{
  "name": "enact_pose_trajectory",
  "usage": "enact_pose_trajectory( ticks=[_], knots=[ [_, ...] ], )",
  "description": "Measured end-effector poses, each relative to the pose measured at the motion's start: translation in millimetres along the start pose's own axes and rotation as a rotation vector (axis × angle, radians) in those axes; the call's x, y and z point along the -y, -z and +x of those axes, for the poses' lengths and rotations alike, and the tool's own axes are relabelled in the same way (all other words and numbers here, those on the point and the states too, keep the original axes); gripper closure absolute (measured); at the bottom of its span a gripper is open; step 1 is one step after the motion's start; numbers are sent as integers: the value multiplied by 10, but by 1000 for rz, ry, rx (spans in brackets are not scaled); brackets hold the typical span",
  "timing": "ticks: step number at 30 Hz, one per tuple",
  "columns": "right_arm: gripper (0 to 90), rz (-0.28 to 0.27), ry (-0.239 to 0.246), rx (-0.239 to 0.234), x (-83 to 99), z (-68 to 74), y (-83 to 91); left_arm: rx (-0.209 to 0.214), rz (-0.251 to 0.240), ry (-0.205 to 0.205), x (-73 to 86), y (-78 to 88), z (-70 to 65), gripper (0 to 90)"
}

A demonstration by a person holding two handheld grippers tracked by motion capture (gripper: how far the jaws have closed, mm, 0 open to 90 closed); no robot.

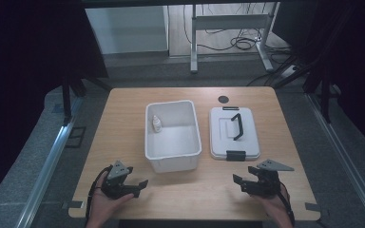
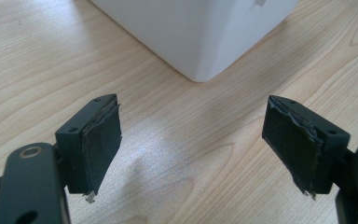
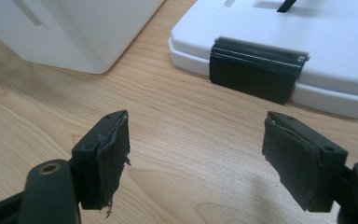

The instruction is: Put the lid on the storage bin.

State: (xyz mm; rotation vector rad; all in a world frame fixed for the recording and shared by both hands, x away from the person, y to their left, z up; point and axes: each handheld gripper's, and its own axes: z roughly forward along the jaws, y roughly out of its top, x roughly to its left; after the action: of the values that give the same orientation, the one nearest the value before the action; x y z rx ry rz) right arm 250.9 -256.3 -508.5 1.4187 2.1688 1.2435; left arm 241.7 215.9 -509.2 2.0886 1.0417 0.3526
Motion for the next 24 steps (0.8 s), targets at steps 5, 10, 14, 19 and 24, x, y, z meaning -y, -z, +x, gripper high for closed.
enact_pose_trajectory(
  ticks=[5,10,14,19,24],
  knots=[
    [310,-28,-35,15,-45,-35,46,-1,14,-5,-1,-30,-20,198],
    [306,-8,4,11,-99,-51,69,1,13,-5,-3,-27,-22,198],
    [306,-13,-13,-13,-163,-77,94,-2,13,5,10,-25,11,199],
    [303,48,10,-17,-377,-76,126,-5,8,13,19,-7,28,199],
    [303,61,-2,2,-656,-139,158,-16,-5,14,17,2,25,200]
  ],
)
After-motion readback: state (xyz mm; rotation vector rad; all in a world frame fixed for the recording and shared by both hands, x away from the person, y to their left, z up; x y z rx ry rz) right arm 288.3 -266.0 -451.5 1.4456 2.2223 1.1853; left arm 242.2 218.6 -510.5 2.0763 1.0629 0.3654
